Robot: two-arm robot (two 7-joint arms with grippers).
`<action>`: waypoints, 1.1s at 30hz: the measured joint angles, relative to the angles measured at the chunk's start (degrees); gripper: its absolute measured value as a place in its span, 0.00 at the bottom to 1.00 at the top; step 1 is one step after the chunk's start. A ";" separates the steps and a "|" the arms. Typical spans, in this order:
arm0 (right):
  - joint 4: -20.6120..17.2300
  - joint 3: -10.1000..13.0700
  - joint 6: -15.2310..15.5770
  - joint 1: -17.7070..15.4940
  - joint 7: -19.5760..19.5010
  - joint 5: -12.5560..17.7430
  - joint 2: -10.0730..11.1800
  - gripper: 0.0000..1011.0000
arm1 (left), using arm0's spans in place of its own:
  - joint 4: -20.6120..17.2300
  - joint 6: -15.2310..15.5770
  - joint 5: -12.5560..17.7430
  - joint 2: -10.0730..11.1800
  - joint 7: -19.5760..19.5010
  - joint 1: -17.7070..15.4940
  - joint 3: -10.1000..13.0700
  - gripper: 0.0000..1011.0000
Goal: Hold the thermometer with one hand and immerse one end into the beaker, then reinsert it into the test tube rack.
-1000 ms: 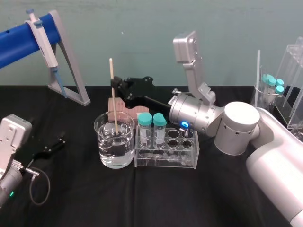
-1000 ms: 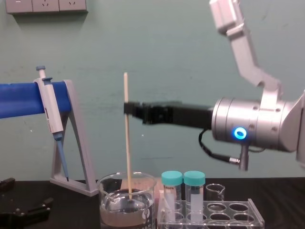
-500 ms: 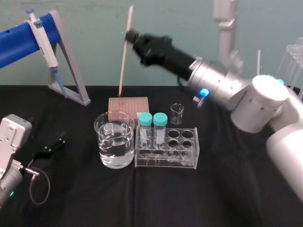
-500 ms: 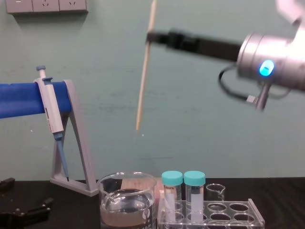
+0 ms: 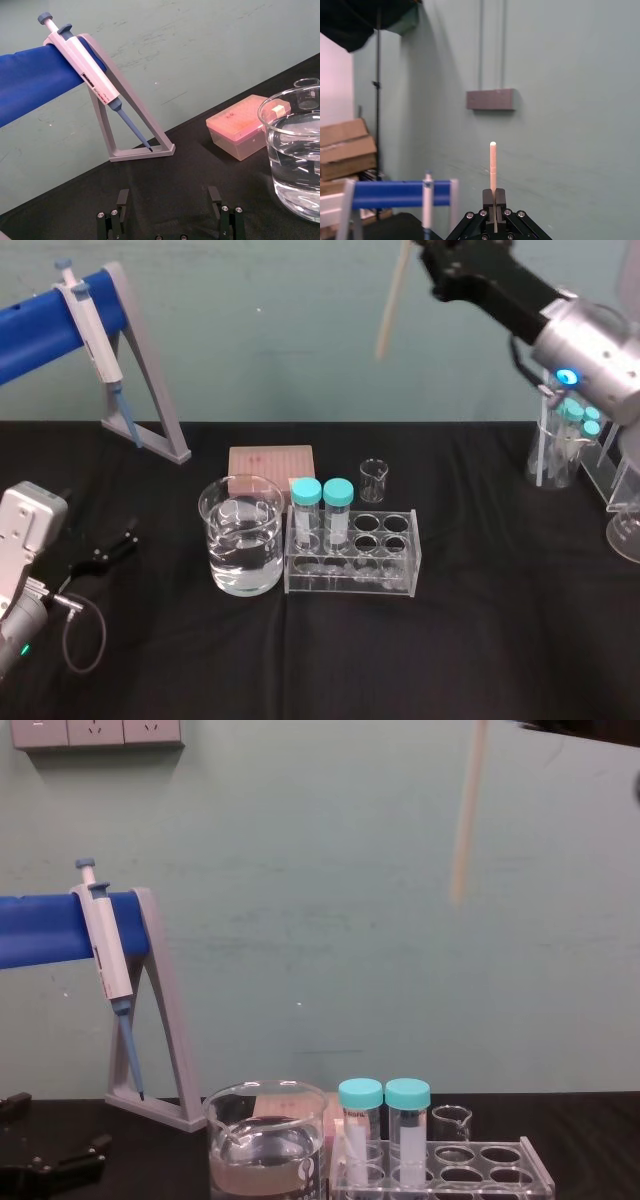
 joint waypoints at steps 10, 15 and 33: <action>-3.52 2.95 3.02 -6.88 -0.94 1.37 5.66 0.03 | 0.00 0.00 0.00 0.00 0.00 0.00 0.00 0.99; -4.57 2.84 4.08 -9.13 -0.94 2.01 6.64 0.03 | 0.00 0.00 0.00 0.00 0.00 0.00 0.00 0.99; -0.26 -0.42 4.44 -11.00 0.16 1.84 5.69 0.03 | 0.00 0.00 0.00 0.00 0.00 0.00 0.00 0.99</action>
